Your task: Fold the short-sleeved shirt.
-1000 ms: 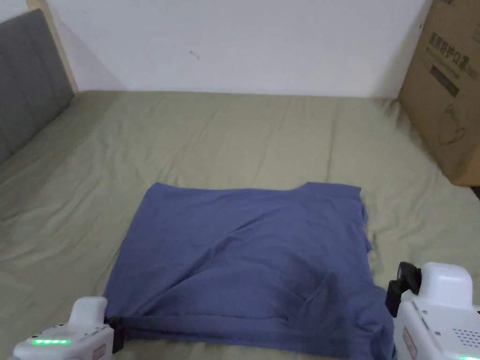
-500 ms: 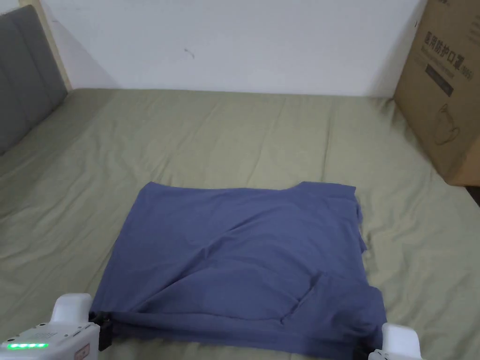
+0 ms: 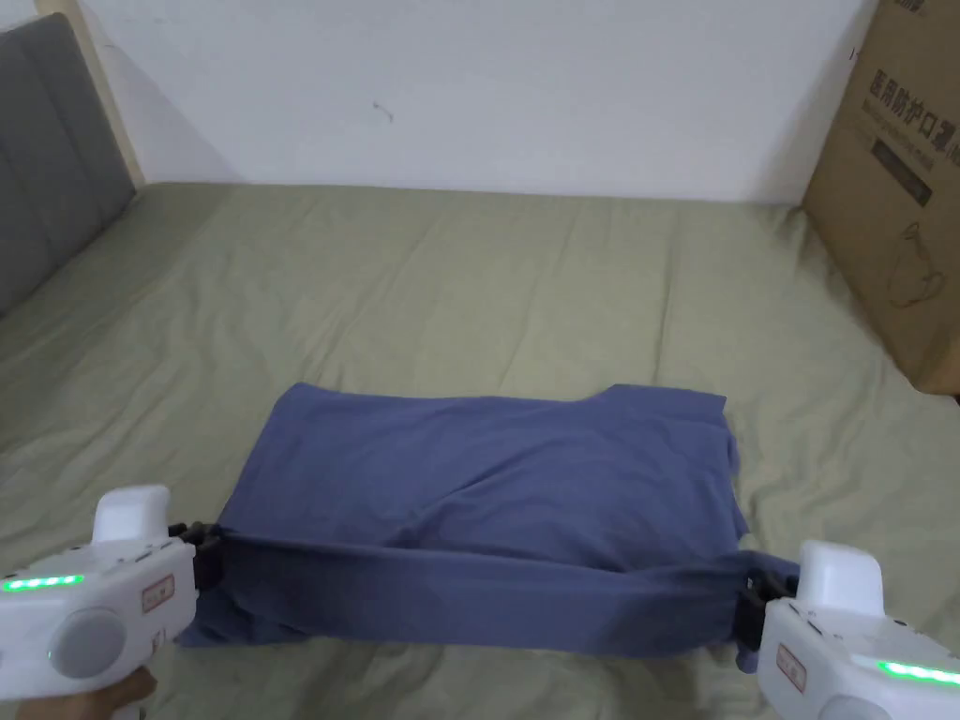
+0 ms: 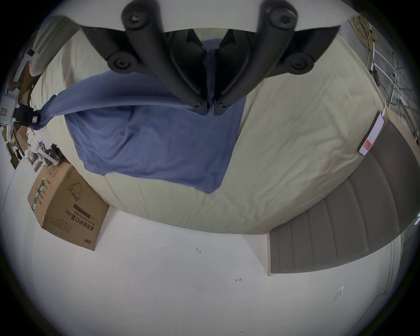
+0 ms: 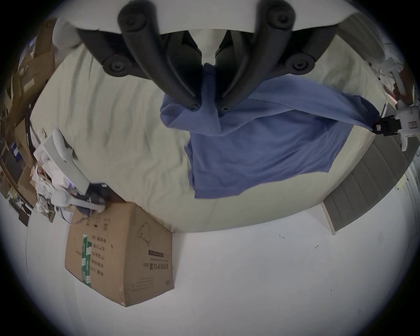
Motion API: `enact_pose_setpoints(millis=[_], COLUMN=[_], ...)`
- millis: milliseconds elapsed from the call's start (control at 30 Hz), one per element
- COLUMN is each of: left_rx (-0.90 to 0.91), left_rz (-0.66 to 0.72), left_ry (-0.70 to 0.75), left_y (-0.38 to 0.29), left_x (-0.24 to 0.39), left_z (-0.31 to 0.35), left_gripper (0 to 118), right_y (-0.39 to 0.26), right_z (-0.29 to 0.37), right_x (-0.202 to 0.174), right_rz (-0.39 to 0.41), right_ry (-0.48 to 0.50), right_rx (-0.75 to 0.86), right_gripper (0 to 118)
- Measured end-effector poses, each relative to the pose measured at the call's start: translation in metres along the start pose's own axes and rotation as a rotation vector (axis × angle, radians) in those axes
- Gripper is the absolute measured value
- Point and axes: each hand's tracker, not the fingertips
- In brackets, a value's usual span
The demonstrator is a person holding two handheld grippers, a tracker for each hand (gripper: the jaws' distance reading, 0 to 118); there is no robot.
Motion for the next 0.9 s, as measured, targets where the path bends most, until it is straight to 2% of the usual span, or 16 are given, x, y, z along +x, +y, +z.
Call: enact_pose_setpoints(millis=[100, 233, 300, 433, 533, 567, 600, 633, 667, 700, 767, 900], left_rx=[-0.007, -0.082, -0.14, -0.254, -0.291, -0.273, -0.268, -0.245, -0.236, -0.197, -0.104, 0.098], left_rz=[-0.016, -0.002, 0.034, 0.006, -0.026, -0.029, -0.018, 0.025, 0.049, 0.056, 0.076, 0.017], left_ry=[0.009, 0.038, 0.032, 0.076, 0.086, 0.09, 0.087, 0.061, 0.022, 0.009, -0.04, -0.102], left_y=[0.026, 0.043, 0.043, 0.034, 0.027, 0.03, 0.033, 0.037, 0.042, 0.048, 0.058, 0.085], left_x=[0.004, 0.006, 0.006, 0.008, 0.012, 0.013, 0.013, 0.013, 0.012, 0.013, 0.022, 0.045], left_z=[-0.035, -0.091, -0.117, -0.157, -0.16, -0.156, -0.153, -0.146, -0.139, -0.13, -0.102, -0.037], left_gripper=[4, 4, 4, 4, 6, 13, 41, 74, 103, 117, 117, 117], right_y=[0.026, 0.043, 0.042, 0.029, 0.023, 0.027, 0.031, 0.036, 0.04, 0.045, 0.057, 0.084], right_z=[-0.037, -0.098, -0.128, -0.173, -0.179, -0.172, -0.167, -0.161, -0.153, -0.139, -0.111, -0.038], right_x=[-0.004, -0.005, -0.003, 0.003, 0.005, 0.004, 0.003, 0.002, 0.002, 0.002, 0.0, -0.003], right_rz=[0.008, -0.007, -0.031, -0.1, -0.103, -0.097, -0.087, -0.07, -0.061, -0.052, -0.038, -0.005], right_ry=[-0.012, -0.038, -0.049, -0.057, -0.043, -0.043, -0.042, -0.036, -0.029, -0.013, 0.005, 0.039], right_rx=[-0.002, -0.089, -0.145, -0.26, -0.265, -0.257, -0.254, -0.246, -0.228, -0.182, -0.079, 0.141], right_gripper=[9, 9, 9, 9, 9, 9, 10, 13, 26, 51, 94, 110])
